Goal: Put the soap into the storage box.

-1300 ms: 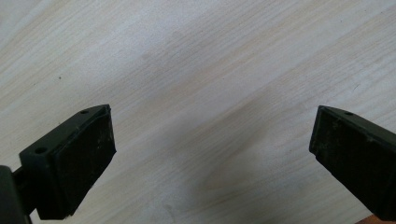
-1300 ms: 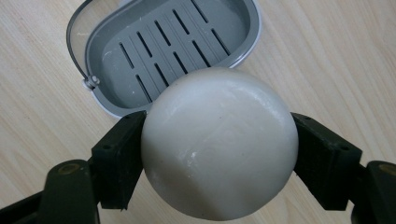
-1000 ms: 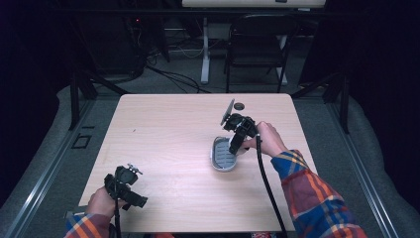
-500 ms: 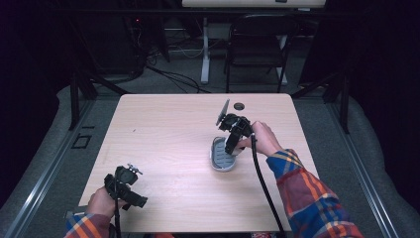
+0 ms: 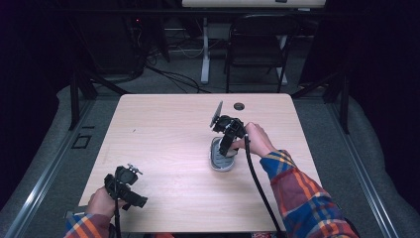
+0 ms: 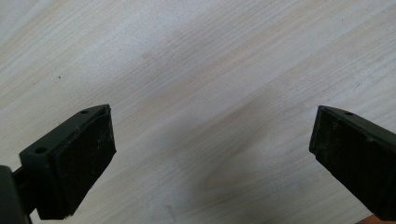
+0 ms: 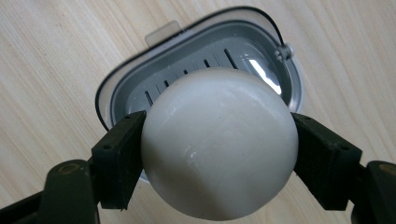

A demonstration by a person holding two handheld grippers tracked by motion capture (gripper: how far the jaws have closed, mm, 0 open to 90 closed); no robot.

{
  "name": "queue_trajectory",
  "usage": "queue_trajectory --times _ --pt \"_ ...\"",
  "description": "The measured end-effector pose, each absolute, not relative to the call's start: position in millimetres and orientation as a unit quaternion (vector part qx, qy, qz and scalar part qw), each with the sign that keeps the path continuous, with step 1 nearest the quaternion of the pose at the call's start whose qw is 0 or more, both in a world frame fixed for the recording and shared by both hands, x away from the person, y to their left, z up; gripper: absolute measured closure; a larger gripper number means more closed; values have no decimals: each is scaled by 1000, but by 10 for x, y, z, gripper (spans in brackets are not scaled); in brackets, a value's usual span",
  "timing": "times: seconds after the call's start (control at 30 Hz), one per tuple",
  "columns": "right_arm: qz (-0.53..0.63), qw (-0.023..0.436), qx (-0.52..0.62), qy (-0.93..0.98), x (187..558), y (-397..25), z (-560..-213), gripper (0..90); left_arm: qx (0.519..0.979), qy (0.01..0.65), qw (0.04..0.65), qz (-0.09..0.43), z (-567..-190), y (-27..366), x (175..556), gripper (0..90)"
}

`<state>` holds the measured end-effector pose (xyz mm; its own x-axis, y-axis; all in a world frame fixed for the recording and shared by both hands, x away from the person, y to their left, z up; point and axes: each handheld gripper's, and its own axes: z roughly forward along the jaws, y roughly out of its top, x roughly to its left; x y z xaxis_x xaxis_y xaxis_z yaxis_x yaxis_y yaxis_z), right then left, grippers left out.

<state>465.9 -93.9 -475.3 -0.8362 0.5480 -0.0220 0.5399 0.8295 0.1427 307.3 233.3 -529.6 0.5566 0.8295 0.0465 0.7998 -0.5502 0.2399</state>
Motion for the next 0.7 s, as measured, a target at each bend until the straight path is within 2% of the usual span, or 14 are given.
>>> queue_trajectory --times 0.7 --pt "57 21 281 958 4703 -809 -4950 241 877 464 96 79 -5299 2325 3073 0"
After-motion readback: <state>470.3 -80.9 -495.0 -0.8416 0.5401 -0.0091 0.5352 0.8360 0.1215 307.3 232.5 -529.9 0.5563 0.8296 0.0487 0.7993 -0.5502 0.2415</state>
